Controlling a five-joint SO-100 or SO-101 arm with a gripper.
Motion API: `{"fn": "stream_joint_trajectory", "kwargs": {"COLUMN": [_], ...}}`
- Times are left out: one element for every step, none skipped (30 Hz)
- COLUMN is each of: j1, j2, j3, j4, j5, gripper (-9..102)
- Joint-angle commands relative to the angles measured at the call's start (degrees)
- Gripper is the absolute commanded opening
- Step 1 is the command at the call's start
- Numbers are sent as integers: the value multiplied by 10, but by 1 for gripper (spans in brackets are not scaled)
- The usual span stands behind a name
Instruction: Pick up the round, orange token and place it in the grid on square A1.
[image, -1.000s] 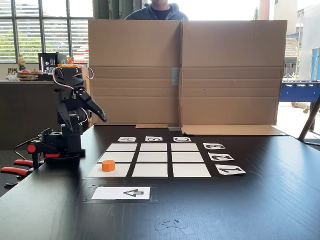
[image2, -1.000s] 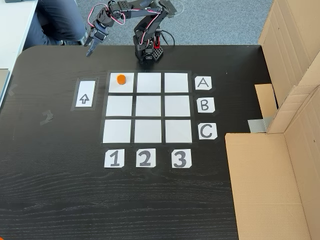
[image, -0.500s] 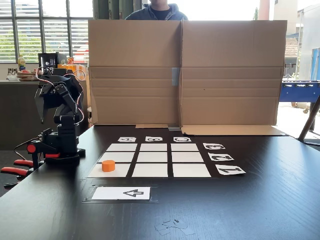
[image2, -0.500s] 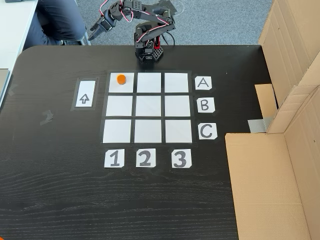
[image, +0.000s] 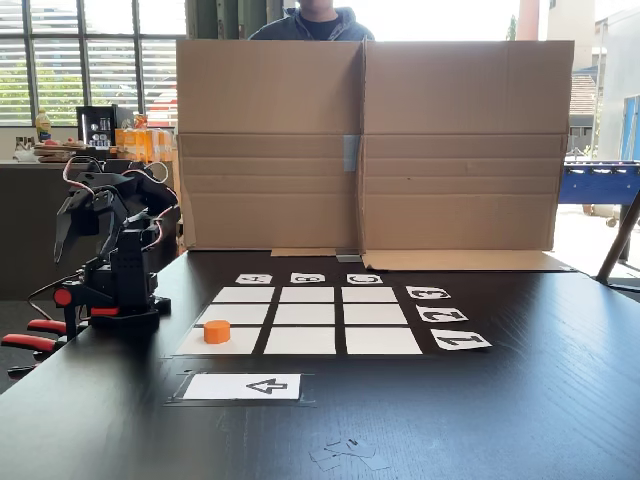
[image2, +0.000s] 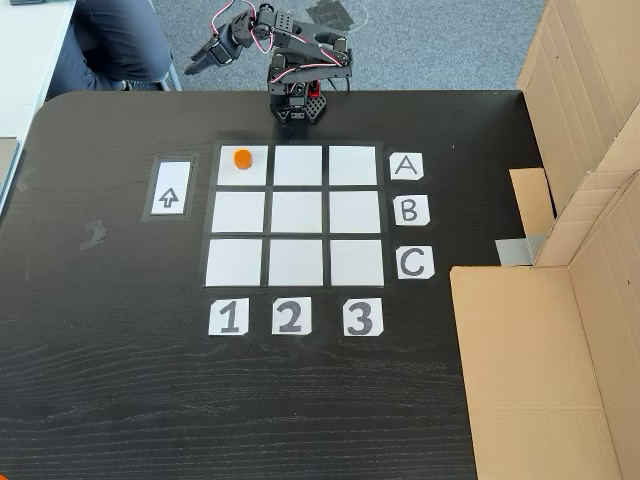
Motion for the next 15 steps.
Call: {"fn": "stream_joint_trajectory", "kwargs": {"j1": [12,17,20,23,25,29,32,34,38,41,45,47,51,53,54], "j2": [17,23,29,34,40,45,50,54,57,62,67,73,78,83,88], "j3": [17,28,38,47,55,63,71,79,88,96,103,111,118,125,131], "j4": [3,3,3,3,3,3,3,3,3,3,3,3,3,3,3], "j5": [-4,-8,-11,-12,-12,-12,-13,-13,-15,-18,-18,-18,-20,-21,-21], "gripper": [17,17,16,15,14,12,12,11,10,9,8,7,6,6,5]}}
